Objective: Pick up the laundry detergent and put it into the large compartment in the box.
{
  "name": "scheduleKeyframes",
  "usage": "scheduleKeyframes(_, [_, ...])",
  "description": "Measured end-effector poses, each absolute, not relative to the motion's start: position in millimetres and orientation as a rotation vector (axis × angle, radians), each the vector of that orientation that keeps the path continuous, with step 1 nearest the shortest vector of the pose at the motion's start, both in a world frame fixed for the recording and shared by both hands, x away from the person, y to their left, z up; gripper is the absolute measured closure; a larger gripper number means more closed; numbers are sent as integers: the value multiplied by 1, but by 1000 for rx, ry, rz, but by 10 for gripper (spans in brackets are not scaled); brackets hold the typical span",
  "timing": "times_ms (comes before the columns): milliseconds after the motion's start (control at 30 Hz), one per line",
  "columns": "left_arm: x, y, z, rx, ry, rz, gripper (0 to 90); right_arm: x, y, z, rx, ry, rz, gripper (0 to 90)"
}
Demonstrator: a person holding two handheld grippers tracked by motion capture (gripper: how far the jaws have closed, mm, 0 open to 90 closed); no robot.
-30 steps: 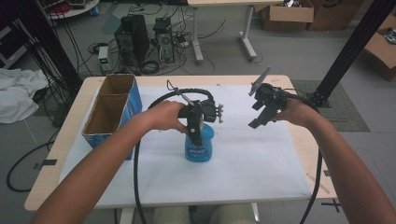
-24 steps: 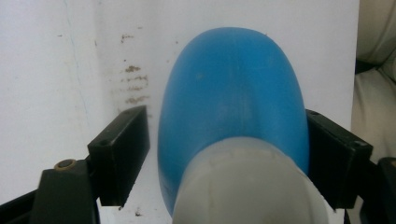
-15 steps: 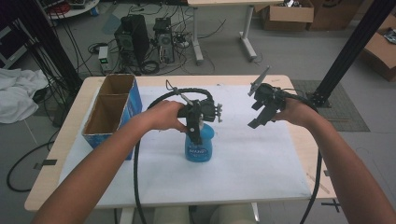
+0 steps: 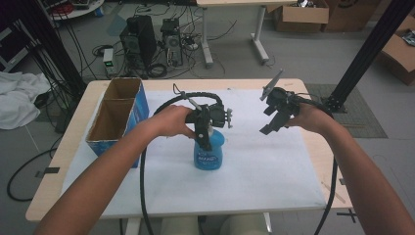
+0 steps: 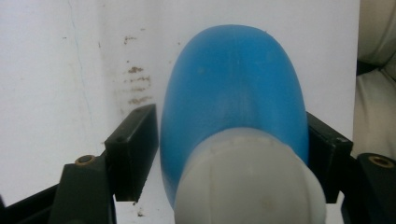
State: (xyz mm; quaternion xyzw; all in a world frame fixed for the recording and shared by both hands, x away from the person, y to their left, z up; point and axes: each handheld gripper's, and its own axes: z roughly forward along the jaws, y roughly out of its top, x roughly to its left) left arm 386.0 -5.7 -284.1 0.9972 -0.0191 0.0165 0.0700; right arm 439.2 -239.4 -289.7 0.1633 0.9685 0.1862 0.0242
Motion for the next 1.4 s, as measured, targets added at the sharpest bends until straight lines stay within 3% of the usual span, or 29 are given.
scheduleKeyframes(1400, [380,-3,-279,2988,-68,84,381,439,-238,-293,498,3009,579,171])
